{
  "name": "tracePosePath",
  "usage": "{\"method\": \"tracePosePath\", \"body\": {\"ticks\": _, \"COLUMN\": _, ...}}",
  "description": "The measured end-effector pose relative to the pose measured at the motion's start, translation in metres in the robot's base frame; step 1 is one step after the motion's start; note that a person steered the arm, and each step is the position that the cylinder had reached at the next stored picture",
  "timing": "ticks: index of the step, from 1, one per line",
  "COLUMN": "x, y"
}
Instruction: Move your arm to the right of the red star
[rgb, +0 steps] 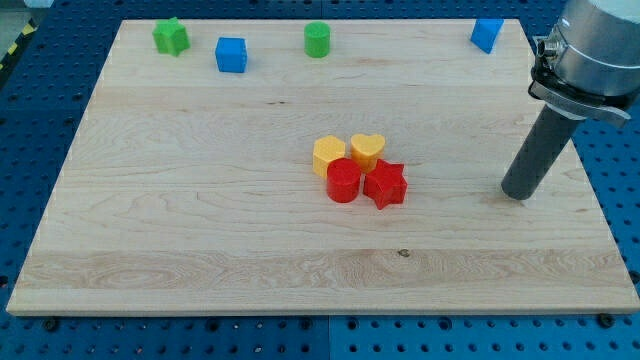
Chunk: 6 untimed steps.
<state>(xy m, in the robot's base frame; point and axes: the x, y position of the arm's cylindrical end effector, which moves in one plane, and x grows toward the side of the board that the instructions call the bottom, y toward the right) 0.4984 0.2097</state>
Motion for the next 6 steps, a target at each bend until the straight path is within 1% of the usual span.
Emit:
{"method": "tracePosePath", "body": {"ticks": 3, "x": -0.003, "y": -0.024}}
{"method": "tracePosePath", "body": {"ticks": 4, "x": -0.003, "y": -0.049}}
{"method": "tracePosePath", "body": {"ticks": 6, "x": -0.003, "y": -0.052}}
